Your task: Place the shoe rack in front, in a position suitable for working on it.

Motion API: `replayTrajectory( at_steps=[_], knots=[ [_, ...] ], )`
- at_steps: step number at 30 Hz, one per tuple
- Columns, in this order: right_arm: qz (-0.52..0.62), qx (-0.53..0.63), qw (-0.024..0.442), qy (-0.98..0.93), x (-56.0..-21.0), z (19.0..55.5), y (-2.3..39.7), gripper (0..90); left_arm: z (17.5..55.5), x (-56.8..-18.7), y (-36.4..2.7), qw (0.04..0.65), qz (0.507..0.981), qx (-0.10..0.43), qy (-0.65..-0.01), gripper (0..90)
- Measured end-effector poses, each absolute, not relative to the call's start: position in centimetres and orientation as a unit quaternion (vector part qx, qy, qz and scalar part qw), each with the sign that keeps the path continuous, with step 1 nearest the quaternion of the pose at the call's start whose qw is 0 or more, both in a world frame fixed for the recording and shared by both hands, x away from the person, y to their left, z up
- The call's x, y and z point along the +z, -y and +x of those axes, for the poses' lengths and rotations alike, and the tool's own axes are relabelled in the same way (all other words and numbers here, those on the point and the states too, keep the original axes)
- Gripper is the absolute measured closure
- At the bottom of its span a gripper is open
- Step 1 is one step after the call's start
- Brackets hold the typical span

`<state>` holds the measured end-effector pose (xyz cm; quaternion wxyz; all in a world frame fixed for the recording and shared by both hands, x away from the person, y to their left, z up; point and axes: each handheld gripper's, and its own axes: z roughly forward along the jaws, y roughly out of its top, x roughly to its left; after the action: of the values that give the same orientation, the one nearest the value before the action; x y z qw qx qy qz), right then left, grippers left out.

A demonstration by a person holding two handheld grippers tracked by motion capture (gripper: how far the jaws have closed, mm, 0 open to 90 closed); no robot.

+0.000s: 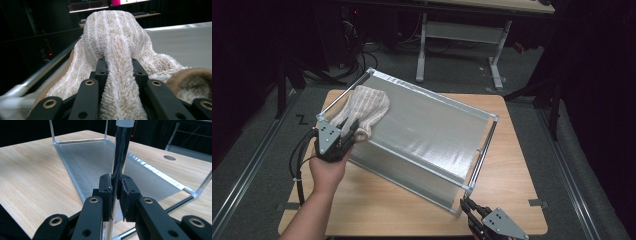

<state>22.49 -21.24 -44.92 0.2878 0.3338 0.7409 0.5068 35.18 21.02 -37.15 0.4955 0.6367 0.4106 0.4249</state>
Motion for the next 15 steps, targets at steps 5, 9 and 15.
replayTrajectory(
  at_steps=[5, 9, 15],
  knots=[
    [0.334, 0.506, 0.288, -0.741, -44.9, 22.5, 21.2, 80.2, 34.1, -37.2, -18.6, 0.51, 0.646, 0.412, -0.391, 72.9],
    [0.334, 0.506, 0.289, -0.741, -44.9, 22.5, 21.2, 80.2, 33.1, -37.3, -16.2, 0.523, 0.657, 0.397, -0.37, 73.0],
    [0.334, 0.505, 0.29, -0.741, -44.9, 22.5, 21.2, 80.2, 31.6, -37.3, -12.7, 0.542, 0.669, 0.375, -0.344, 73.0]
  ],
)
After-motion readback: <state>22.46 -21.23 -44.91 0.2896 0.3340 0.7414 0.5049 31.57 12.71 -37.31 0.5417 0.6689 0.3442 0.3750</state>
